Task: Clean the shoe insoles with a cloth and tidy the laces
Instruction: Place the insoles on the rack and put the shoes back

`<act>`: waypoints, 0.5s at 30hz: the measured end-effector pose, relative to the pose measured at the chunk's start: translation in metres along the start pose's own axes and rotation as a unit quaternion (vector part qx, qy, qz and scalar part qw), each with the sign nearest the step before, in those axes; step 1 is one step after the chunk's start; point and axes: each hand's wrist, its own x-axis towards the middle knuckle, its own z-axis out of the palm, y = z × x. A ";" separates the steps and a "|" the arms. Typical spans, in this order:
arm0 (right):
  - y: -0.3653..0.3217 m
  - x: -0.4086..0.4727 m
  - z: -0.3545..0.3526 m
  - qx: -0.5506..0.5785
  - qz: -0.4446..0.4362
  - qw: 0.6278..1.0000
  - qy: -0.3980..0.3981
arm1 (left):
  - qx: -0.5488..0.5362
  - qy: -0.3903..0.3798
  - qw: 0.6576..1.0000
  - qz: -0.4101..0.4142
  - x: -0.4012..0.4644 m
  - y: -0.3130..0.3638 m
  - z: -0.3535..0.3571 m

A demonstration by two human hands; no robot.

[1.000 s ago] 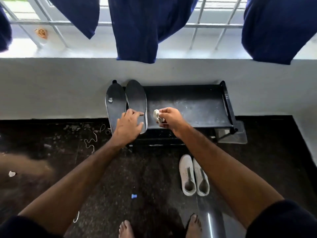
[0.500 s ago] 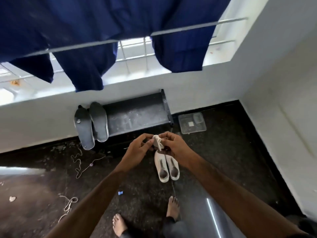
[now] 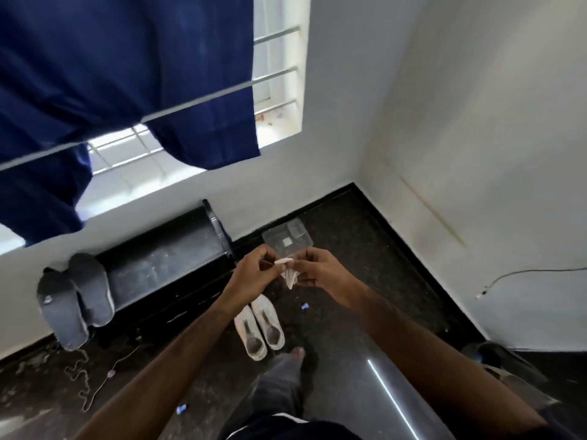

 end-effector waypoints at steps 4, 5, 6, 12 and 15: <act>-0.011 0.002 -0.052 -0.032 -0.003 0.999 0.011 | -0.008 -0.031 0.999 0.017 0.036 0.020 0.033; -0.015 0.005 -0.064 -0.040 0.003 0.999 0.012 | -0.009 -0.037 0.999 0.022 0.046 0.024 0.041; -0.019 0.009 -0.076 -0.052 0.007 0.999 0.015 | -0.009 -0.043 0.999 0.026 0.056 0.028 0.048; -0.059 0.042 -0.140 -0.155 -0.002 0.988 0.028 | -0.026 -0.057 0.998 0.027 0.123 0.046 0.082; -0.078 0.061 -0.171 -0.160 -0.025 0.987 0.019 | -0.046 -0.066 0.997 0.018 0.154 0.057 0.093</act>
